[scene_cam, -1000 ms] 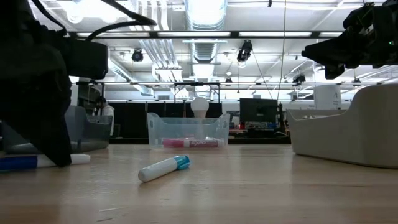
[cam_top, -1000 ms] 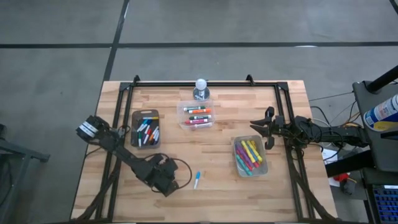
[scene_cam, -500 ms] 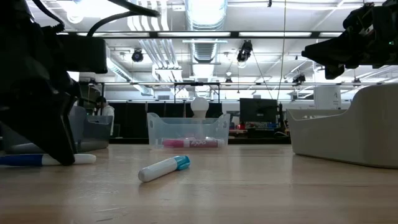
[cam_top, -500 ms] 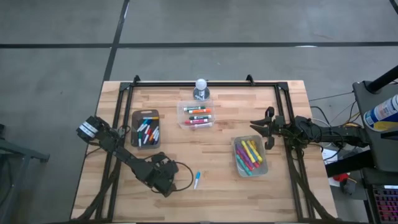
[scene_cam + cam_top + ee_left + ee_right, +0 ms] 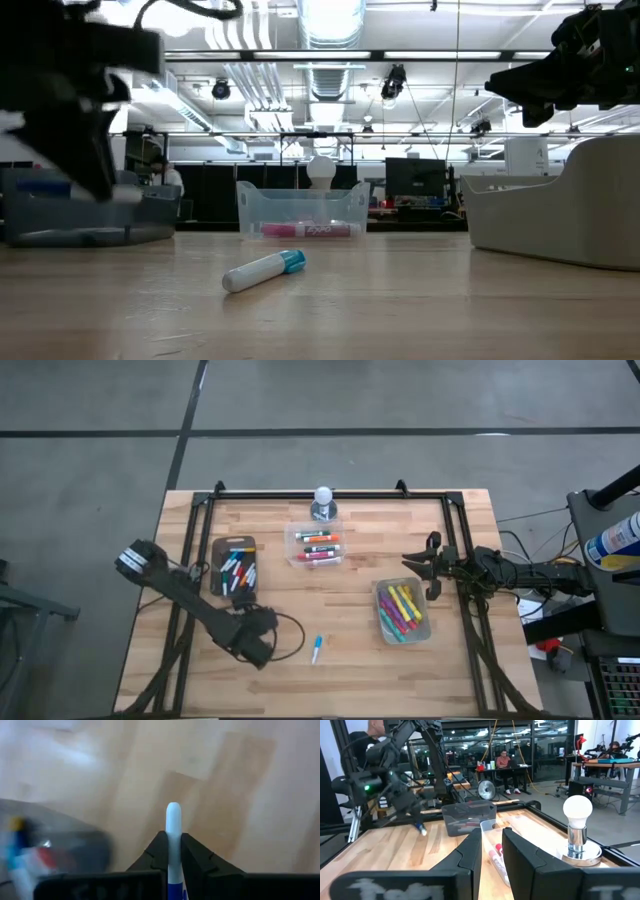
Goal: Pick & Place Markers
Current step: Put the dark blue mini marker into the transparent black bin
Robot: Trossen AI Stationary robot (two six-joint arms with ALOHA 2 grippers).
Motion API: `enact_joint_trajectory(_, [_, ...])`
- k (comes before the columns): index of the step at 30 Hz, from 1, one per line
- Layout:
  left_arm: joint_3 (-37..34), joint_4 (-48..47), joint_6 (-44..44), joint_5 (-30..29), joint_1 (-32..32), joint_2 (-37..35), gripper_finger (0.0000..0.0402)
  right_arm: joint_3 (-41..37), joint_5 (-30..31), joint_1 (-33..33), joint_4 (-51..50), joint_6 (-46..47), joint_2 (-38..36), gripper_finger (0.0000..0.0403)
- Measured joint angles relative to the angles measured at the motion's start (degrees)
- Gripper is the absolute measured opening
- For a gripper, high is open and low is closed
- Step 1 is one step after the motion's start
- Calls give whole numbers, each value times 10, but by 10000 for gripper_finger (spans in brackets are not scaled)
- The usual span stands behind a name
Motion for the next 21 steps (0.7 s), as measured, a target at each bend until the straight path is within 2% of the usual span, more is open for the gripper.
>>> enact_joint_trajectory(5, [12,-101,-28,-64,3,-67,24,0,0,0,0,0,0,68])
enact_joint_trajectory(11, [8,-153,-63,-121,22,-163,24,0,0,0,0,0,0,68])
enact_joint_trajectory(17, [4,-196,-92,-150,64,-232,24,0,0,0,0,1,0,68])
enact_joint_trajectory(21, [-26,-199,-95,-151,103,-260,24,0,0,0,0,1,0,68])
